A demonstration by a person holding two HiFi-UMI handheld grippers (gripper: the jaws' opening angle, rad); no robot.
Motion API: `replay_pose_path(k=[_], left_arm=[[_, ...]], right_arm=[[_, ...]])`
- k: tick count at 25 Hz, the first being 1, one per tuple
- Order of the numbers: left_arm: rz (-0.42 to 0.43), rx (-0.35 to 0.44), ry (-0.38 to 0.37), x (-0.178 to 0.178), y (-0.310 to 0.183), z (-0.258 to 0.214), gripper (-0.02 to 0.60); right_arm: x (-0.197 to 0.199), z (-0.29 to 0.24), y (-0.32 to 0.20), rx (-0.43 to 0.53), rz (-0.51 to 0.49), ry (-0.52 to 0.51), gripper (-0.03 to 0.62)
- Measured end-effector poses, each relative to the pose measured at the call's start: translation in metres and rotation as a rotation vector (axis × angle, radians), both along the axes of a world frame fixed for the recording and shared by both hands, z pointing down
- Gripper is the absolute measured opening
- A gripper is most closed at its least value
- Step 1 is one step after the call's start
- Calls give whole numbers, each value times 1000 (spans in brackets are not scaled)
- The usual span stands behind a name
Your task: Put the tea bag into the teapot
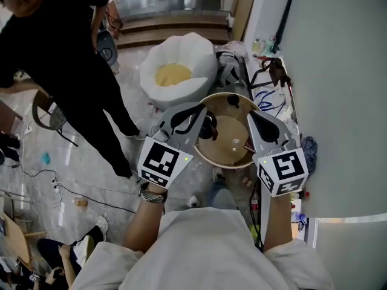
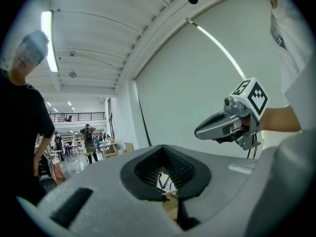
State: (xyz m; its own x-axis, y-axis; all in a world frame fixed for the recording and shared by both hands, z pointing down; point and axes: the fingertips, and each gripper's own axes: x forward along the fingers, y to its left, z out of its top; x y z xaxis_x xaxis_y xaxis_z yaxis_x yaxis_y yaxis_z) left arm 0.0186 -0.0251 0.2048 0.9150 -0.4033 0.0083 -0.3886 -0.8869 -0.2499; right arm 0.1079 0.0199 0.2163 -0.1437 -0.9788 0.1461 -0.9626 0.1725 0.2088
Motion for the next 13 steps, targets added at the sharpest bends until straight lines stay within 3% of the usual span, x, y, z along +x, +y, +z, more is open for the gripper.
replay_pose_path(k=[13], left_arm=[[-2,-22,-16,2,-14,14,3]], right_arm=[[2,12,-13,-28,-1,0,5]])
